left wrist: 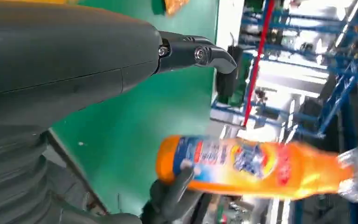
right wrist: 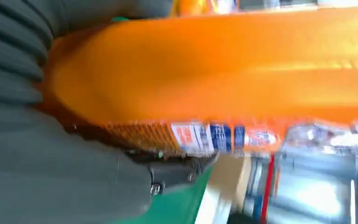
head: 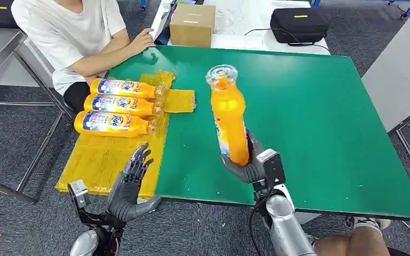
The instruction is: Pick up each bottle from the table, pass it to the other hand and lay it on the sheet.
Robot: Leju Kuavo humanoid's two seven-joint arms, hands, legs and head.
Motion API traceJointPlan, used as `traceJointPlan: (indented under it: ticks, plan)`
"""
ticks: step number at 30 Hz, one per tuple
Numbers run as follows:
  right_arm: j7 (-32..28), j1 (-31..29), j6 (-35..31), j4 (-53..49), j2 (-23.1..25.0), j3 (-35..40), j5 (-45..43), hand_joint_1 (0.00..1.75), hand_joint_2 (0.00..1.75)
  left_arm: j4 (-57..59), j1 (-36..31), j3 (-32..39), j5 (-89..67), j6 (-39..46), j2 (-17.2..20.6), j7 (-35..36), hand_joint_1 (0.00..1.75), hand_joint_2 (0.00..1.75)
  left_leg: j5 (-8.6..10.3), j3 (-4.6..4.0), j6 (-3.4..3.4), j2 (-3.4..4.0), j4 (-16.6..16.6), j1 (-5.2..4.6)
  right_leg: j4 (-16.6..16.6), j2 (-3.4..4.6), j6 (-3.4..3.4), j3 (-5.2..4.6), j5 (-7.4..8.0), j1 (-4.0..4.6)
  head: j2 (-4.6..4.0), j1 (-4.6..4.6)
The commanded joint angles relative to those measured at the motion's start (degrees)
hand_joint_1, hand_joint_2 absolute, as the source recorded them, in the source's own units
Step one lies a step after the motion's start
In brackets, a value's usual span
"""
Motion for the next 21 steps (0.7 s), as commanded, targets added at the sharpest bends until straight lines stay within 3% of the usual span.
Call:
traceJointPlan:
  ticks: [1, 5, 11, 21]
  plan:
    - [-1.37, -2.45, -1.34, 1.46, 1.36, 10.5, 4.53, 1.75, 1.75, 3.41, -1.78, -3.95, -1.92, 0.62, -0.53, -0.47, 0.0, 1.75, -0.13, 0.29, -0.08, 0.12, 0.0, 0.04, 0.0, 0.12, -0.11, 0.25, -0.09, 0.05, 0.0, 0.0]
    - [-0.62, -2.7, -2.92, 1.74, 3.54, 15.31, 7.52, 1.75, 1.75, 4.84, -3.88, -3.09, 2.94, -0.28, -2.32, 1.97, 0.0, 1.75, -0.1, 0.24, -0.07, 0.03, 0.0, 0.04, 0.0, 0.04, -0.09, 0.22, -0.1, 0.04, 0.0, 0.0]
    - [-2.04, -4.85, -4.36, 10.68, 5.66, 22.91, 9.86, 1.75, 1.75, 4.81, -6.67, -3.61, 11.09, -2.73, -4.05, 4.6, 0.0, 1.75, -0.14, 0.41, -0.11, 0.09, -0.03, 0.07, -0.02, 0.09, -0.14, 0.37, -0.12, 0.07, 0.0, 0.0]
    - [-2.0, -5.79, -4.44, 12.94, 5.63, 24.5, 9.89, 1.75, 1.75, 4.52, -7.39, -4.64, 13.56, -3.71, -4.0, 3.99, 0.0, 1.75, -0.08, 0.26, -0.05, -0.05, -0.01, 0.04, -0.01, -0.05, -0.08, 0.26, -0.1, 0.03, 0.0, 0.0]
